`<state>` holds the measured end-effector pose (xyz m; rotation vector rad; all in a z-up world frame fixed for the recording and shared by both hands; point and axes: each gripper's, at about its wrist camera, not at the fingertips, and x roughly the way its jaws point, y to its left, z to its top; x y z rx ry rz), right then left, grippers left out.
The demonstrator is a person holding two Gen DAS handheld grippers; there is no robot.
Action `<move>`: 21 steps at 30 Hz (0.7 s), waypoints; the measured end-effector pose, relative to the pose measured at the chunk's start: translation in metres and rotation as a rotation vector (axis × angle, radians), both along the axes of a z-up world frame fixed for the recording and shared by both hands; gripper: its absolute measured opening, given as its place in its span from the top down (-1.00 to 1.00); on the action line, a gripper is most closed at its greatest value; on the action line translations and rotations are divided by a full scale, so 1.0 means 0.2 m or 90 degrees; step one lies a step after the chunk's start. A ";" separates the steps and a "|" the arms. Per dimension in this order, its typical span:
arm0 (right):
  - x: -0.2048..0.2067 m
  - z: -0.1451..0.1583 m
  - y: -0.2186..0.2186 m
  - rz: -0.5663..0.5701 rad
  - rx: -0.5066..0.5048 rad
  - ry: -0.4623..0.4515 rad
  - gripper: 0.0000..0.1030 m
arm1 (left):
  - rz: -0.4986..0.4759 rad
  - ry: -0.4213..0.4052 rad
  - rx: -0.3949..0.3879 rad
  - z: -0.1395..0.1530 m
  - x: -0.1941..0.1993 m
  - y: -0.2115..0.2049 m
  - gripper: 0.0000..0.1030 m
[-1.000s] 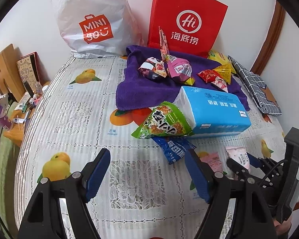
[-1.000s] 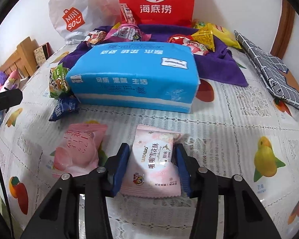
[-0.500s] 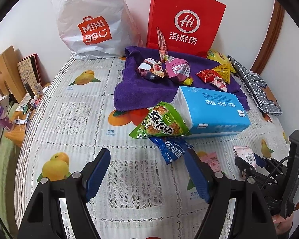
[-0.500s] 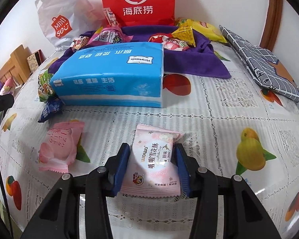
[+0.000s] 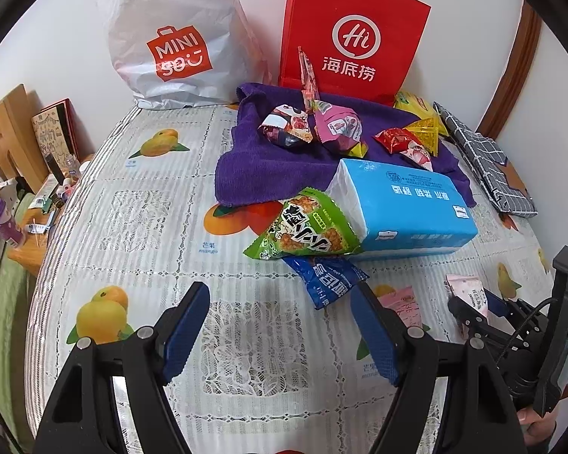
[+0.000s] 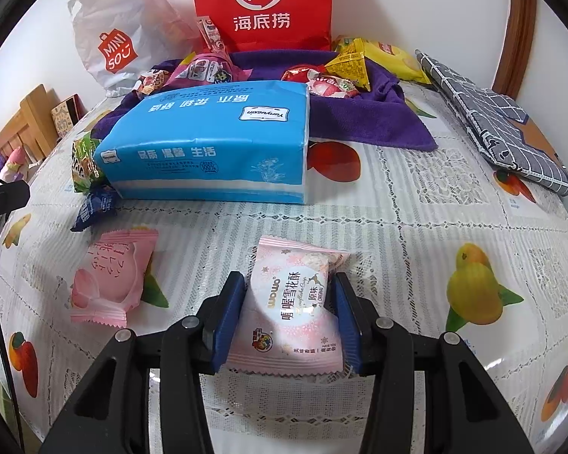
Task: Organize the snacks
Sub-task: 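Hold the pink pastry packet with the right tool while the left tool approaches the green chip bag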
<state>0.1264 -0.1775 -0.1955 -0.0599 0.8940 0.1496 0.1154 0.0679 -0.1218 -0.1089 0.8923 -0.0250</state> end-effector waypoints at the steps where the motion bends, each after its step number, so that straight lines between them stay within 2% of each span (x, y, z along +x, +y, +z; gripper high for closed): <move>1: 0.00 0.00 0.00 0.000 -0.001 0.000 0.10 | 0.000 0.000 0.000 0.00 0.00 0.00 -0.47; 7: -0.01 0.00 -0.01 0.000 0.002 0.000 0.09 | 0.000 0.001 -0.001 0.00 0.00 0.00 -0.47; 17: 0.00 -0.01 -0.03 -0.006 0.004 0.012 -0.30 | 0.001 0.001 -0.001 0.00 0.00 0.00 -0.47; 21: -0.01 -0.01 -0.05 -0.008 0.007 0.009 -0.33 | 0.002 0.001 0.000 0.00 0.00 0.00 -0.47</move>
